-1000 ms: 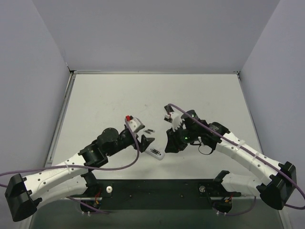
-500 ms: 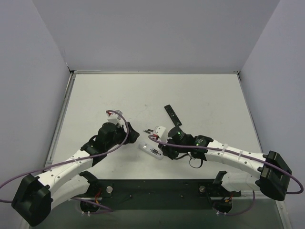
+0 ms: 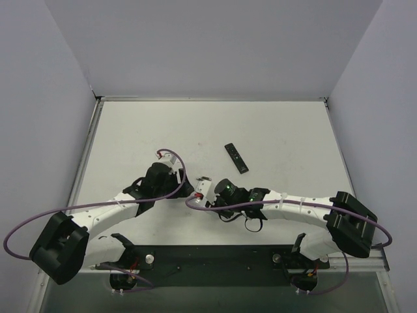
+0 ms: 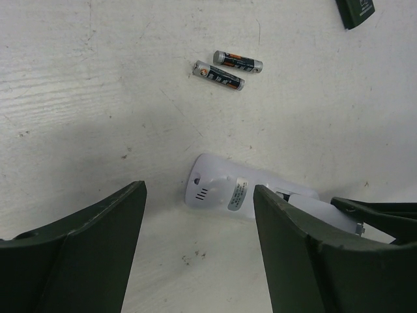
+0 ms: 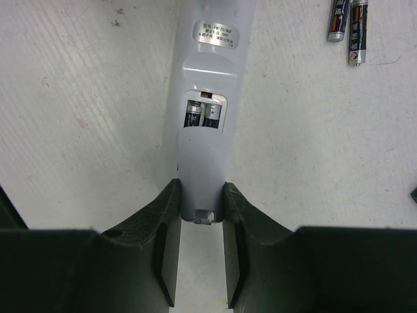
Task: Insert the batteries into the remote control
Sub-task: Load the battery cover into the remote control.
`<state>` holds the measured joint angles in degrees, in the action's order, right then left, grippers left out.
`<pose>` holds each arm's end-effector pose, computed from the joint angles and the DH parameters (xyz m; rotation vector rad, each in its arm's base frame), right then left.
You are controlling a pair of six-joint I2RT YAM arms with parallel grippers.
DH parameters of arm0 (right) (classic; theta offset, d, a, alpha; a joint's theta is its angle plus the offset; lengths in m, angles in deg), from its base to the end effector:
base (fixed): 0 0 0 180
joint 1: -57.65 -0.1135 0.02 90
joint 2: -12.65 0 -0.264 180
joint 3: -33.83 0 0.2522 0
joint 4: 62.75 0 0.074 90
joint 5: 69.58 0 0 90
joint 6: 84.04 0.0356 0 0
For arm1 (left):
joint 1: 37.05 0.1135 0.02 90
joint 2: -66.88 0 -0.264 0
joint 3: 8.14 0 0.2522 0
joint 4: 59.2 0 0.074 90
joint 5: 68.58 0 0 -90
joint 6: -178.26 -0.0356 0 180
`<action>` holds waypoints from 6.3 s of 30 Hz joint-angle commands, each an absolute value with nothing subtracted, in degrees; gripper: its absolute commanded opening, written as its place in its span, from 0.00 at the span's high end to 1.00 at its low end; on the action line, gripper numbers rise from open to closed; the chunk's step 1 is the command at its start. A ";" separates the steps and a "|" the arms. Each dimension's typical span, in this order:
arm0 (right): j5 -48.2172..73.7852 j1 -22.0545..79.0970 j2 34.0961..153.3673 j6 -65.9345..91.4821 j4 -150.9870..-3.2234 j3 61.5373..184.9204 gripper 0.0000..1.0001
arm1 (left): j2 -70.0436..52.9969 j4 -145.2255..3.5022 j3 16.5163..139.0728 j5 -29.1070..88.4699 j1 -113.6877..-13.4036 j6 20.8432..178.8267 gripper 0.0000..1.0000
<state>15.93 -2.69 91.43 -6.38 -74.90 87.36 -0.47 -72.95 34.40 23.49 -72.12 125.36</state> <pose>0.1380 0.2479 0.1984 -1.3846 1.8077 0.5392 0.1899 -0.1349 0.1830 -0.0211 2.3433 -0.6991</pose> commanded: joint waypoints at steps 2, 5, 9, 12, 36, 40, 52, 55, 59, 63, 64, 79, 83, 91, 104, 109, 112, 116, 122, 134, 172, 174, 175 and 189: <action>17.88 -3.87 92.72 -7.84 -72.47 90.13 0.97 | -2.46 -71.74 36.83 25.29 -71.68 124.47 0.25; 18.05 -4.05 92.37 -7.40 -71.42 90.05 0.97 | -3.34 -71.03 36.56 25.46 -71.68 124.73 0.27; 18.49 -4.14 92.28 -6.44 -70.10 89.87 0.97 | -4.92 -69.28 36.12 26.60 -71.68 125.34 0.35; 19.10 -4.14 93.07 -6.17 -69.66 90.05 0.97 | -6.59 -68.31 36.21 27.83 -71.68 125.70 0.40; 20.25 -4.58 97.99 -0.64 -71.49 91.71 0.98 | -8.26 -64.62 34.02 30.39 -72.03 128.51 0.45; 23.06 -4.93 98.17 1.03 -72.64 91.89 0.98 | -7.91 -64.35 33.66 30.47 -72.38 129.12 0.47; 20.87 -5.02 99.04 5.87 -80.99 94.70 0.88 | -7.21 -62.51 32.43 31.26 -73.17 131.32 0.50; 20.87 -5.02 99.57 5.87 -82.13 95.32 0.86 | -7.12 -62.33 32.52 31.26 -73.34 131.58 0.50; 19.39 -5.02 100.10 5.87 -81.96 95.41 0.85 | -6.95 -62.24 32.43 31.18 -73.52 131.76 0.50; 19.72 -5.02 100.80 5.96 -79.94 94.79 0.85 | -6.77 -62.07 32.08 31.18 -73.70 132.02 0.50; 19.72 -5.02 101.15 5.96 -79.85 94.88 0.85 | -6.60 -62.07 32.08 31.18 -73.70 132.02 0.50; 18.32 -4.93 100.10 5.87 -82.04 95.32 0.68 | -5.28 -62.51 31.64 30.82 -73.78 132.38 0.50; 17.97 -4.93 100.01 5.87 -82.40 95.67 0.65 | -4.92 -62.68 31.64 30.65 -73.78 132.46 0.50; 18.05 -4.93 98.61 5.87 -83.27 96.02 0.57 | -4.40 -63.03 31.64 30.47 -73.78 132.55 0.49; 10.15 4.37 87.10 18.25 -86.44 92.87 0.51 | -3.51 -67.78 33.57 26.61 -73.70 129.21 0.48; 5.75 6.67 88.50 20.46 -84.34 90.75 0.54 | -5.44 -68.57 35.15 25.99 -73.70 127.63 0.45; 4.17 6.94 90.96 20.55 -83.37 90.84 0.57 | -6.59 -68.66 36.03 26.17 -73.70 127.28 0.45; 3.73 7.37 93.42 20.72 -81.96 91.01 0.65 | -7.73 -68.57 36.39 26.08 -73.78 127.10 0.44; 2.58 8.69 96.32 20.29 -80.20 91.10 0.72 | -8.53 -68.57 36.48 26.17 -73.70 127.02 0.44; 1.00 9.04 100.18 19.23 -79.76 92.07 0.72 | -9.49 -68.40 36.74 26.34 -73.78 127.01 0.44; 5.48 7.47 110.55 15.01 -89.25 99.00 0.83 | -9.50 -67.25 35.77 27.05 -73.78 128.51 0.44; 6.53 7.02 110.82 15.10 -90.56 99.45 0.83 | -8.18 -67.08 34.90 26.08 -73.78 128.86 0.44; 7.32 6.76 110.48 15.19 -90.92 99.71 0.83 | -7.39 -67.16 34.54 25.56 -73.78 129.21 0.44; 10.40 7.81 94.22 15.89 -94.26 107.44 0.71 | 21.42 -82.09 33.75 7.81 -72.55 129.48 0.20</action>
<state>6.86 7.32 100.75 15.98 -92.41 102.75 13.83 -75.38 32.30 15.55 -73.16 129.84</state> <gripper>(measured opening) 0.268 0.780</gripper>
